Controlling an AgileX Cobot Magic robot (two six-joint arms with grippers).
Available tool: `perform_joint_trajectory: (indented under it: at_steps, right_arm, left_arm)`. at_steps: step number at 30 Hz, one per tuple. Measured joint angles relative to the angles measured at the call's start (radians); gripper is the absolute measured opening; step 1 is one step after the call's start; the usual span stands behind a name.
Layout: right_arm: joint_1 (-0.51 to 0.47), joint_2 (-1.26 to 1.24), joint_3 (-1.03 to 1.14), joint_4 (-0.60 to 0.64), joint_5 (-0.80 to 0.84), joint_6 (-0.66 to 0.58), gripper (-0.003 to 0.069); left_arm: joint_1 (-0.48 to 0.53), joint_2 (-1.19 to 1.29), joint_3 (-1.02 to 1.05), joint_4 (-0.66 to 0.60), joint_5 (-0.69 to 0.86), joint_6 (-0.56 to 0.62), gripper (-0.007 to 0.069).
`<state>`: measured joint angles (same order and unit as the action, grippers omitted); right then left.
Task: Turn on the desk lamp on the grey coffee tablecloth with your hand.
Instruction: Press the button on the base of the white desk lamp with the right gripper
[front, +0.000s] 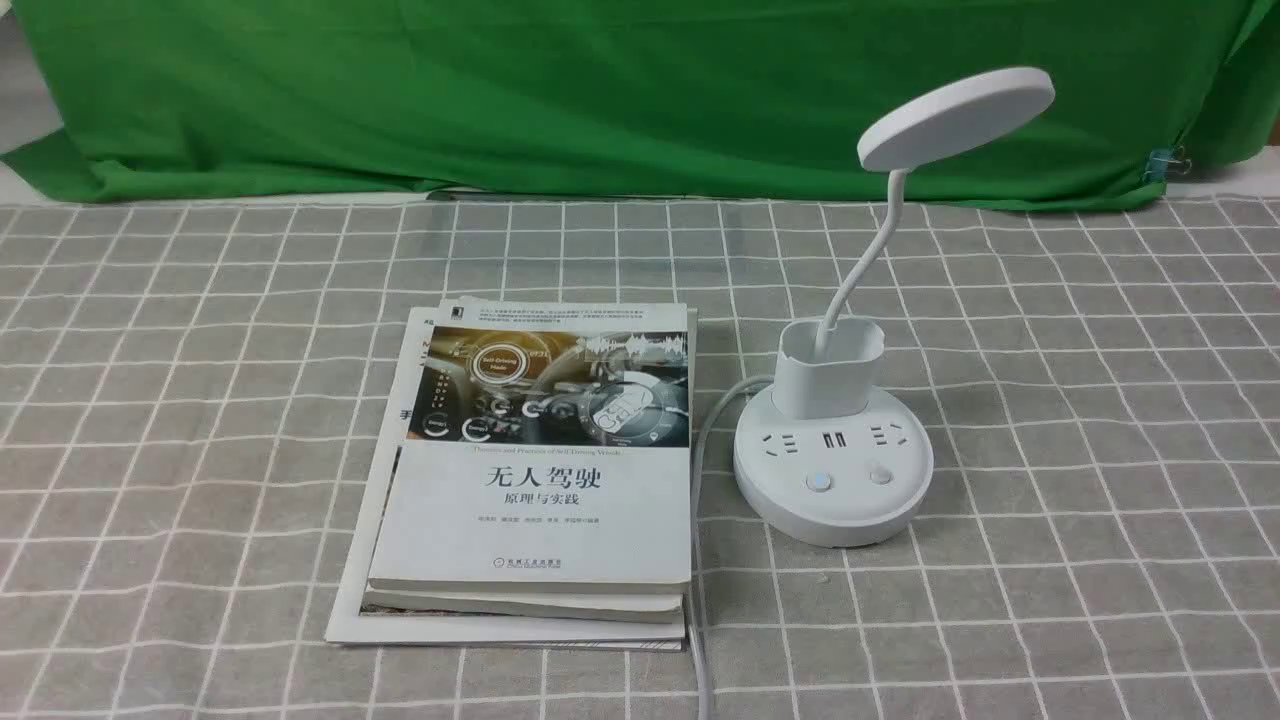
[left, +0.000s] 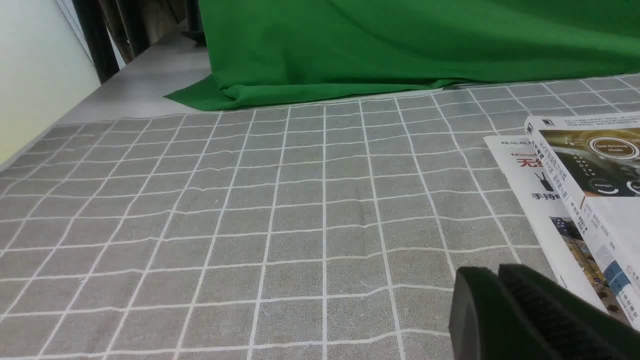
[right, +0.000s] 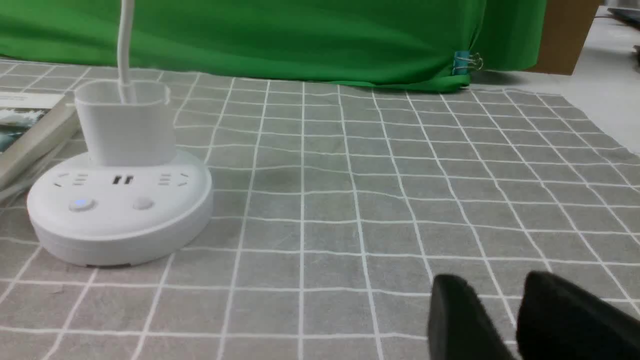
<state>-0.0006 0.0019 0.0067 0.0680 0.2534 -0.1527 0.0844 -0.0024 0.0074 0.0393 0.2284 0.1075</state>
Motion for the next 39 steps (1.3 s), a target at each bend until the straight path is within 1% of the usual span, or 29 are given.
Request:
perform_joint_trajectory:
  at_steps: [26, 32, 34, 35, 36, 37, 38, 39]
  right_arm:
    - [0.000, 0.000, 0.000, 0.000, 0.000, 0.001, 0.0242]
    - [0.000, 0.000, 0.000, 0.006, -0.030, 0.013, 0.0242]
    - [0.000, 0.000, 0.000, 0.053, -0.063, 0.083, 0.0242]
    - [0.000, 0.000, 0.000, 0.059, -0.069, 0.094, 0.0242]
    - [0.000, 0.000, 0.000, 0.102, -0.112, 0.207, 0.0242]
    - [0.000, 0.000, 0.000, 0.125, -0.139, 0.273, 0.0242]
    - [0.000, 0.000, 0.000, 0.140, -0.177, 0.371, 0.0242]
    - [0.000, 0.000, 0.000, 0.148, -0.200, 0.418, 0.0242]
  left_arm:
    - [0.000, 0.000, 0.000, 0.000, 0.000, -0.001, 0.0019]
    - [0.000, 0.000, 0.000, -0.001, 0.000, -0.001, 0.0019]
    - [0.000, 0.000, 0.000, -0.001, 0.000, -0.001, 0.0019]
    - [0.000, 0.000, 0.000, -0.001, 0.000, -0.001, 0.0019]
    - [0.000, 0.000, 0.000, -0.001, 0.000, 0.000, 0.0019]
    - [0.000, 0.000, 0.000, -0.001, 0.000, 0.000, 0.0019]
    - [0.000, 0.000, 0.000, -0.001, 0.000, 0.000, 0.0019]
    - [0.000, 0.000, 0.000, -0.001, 0.000, 0.000, 0.0019]
